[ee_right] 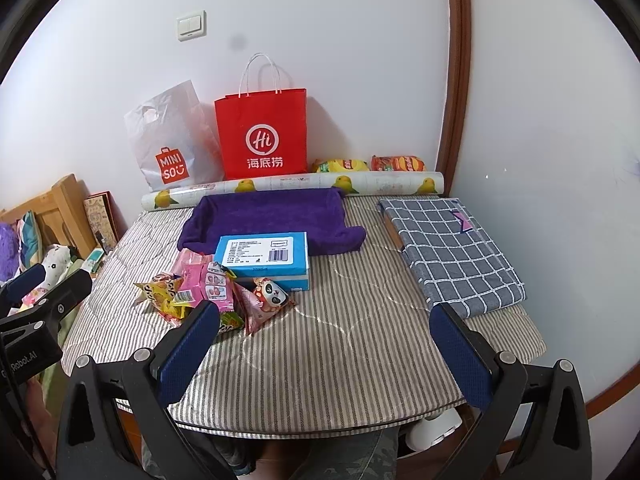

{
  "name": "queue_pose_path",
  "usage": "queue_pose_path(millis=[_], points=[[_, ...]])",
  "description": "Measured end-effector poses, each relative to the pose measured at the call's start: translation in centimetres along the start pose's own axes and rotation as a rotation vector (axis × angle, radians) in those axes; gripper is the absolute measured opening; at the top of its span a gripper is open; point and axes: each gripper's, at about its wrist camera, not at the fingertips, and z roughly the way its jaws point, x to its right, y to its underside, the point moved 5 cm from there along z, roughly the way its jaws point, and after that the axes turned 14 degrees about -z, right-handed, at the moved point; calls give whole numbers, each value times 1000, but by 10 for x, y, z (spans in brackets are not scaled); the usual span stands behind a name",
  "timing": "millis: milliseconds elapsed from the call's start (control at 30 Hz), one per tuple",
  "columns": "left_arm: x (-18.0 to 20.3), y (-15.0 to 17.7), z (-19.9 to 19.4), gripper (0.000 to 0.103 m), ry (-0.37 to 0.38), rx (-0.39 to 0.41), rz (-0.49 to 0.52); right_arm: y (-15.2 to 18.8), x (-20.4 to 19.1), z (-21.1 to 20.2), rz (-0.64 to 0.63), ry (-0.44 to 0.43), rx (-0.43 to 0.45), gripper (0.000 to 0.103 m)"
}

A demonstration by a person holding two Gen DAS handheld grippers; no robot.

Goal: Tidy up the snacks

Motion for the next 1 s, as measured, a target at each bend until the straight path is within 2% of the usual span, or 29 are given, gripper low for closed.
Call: queue_pose_path(millis=[1000], points=[[-2,-3,-2,103,-1,9,0,0,-13,4,-12,-10,-6,103]])
